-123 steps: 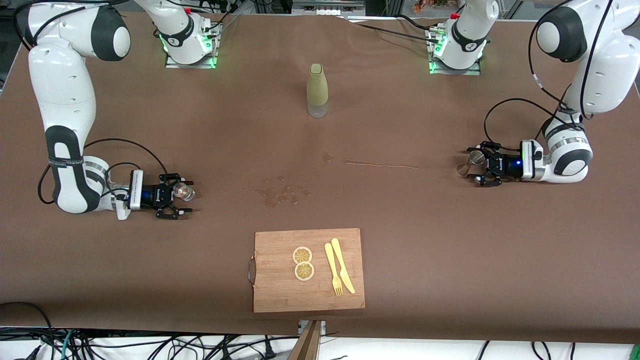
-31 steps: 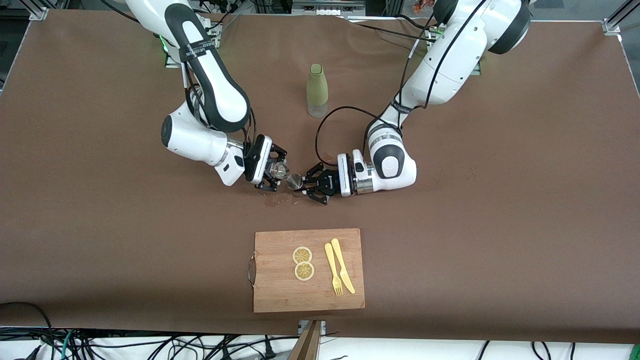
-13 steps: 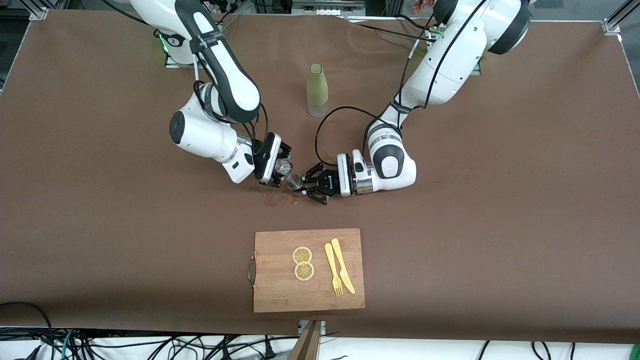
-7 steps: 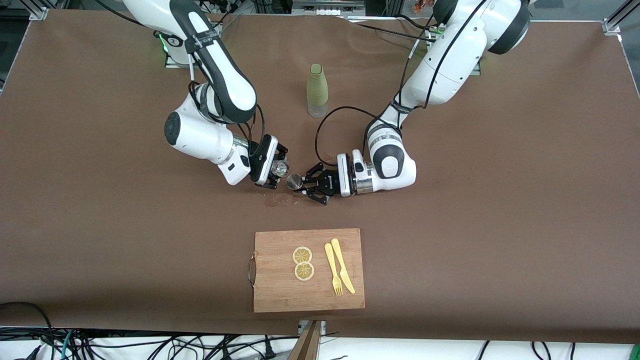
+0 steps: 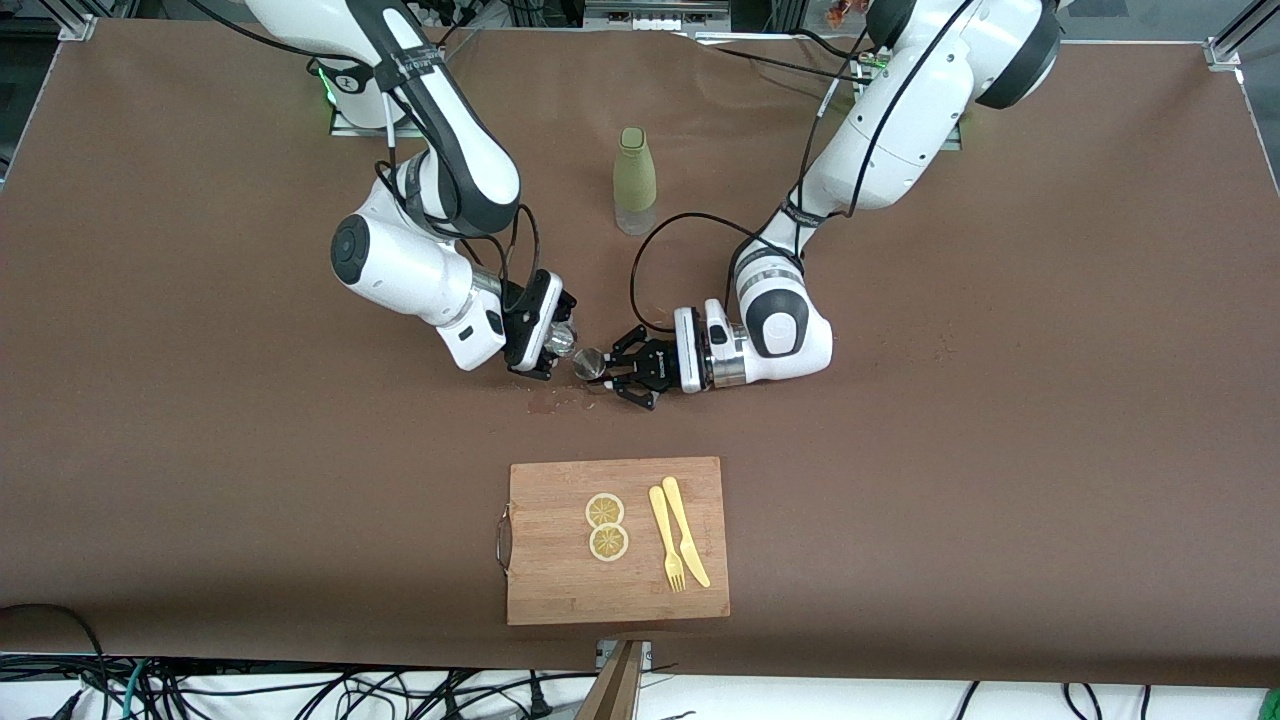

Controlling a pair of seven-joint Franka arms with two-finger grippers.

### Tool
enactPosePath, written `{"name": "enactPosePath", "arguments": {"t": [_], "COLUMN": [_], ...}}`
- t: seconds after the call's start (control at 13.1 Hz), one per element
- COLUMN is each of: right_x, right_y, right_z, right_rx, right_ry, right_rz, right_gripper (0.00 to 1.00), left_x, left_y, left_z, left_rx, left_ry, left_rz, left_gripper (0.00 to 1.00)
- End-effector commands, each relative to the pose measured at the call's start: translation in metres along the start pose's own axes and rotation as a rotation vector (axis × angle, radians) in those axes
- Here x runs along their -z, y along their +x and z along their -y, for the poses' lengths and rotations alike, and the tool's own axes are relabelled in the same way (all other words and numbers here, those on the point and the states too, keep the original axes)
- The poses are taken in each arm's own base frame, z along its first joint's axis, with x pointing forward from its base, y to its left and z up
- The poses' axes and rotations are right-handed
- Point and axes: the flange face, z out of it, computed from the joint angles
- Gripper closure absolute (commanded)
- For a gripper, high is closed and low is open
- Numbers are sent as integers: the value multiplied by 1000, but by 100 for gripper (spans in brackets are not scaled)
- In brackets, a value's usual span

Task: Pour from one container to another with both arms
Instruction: 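Tilt the glass with the right gripper, pouring water into the jigger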

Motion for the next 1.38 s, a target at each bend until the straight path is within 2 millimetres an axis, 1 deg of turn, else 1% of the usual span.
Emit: {"name": "enactPosePath", "arguments": {"t": [0.0, 0.61, 0.92, 1.3], "right_x": [8, 12, 13, 19], "right_y": [12, 27, 26, 30], "right_z": [6, 8, 7, 7], "right_rx": [-5, -22, -24, -18], "right_ry": [-7, -29, -30, -44], "right_rz": [0, 27, 26, 11], "right_gripper": [78, 78, 78, 78], "left_x": [-8, -8, -8, -8], "left_y": [2, 2, 2, 3], "left_z": [1, 1, 1, 1], "left_rx": [-33, -33, -33, -31], "left_ry": [41, 41, 40, 40], "left_rz": [-5, -5, -6, -6], "left_gripper": [100, 100, 100, 100]}}
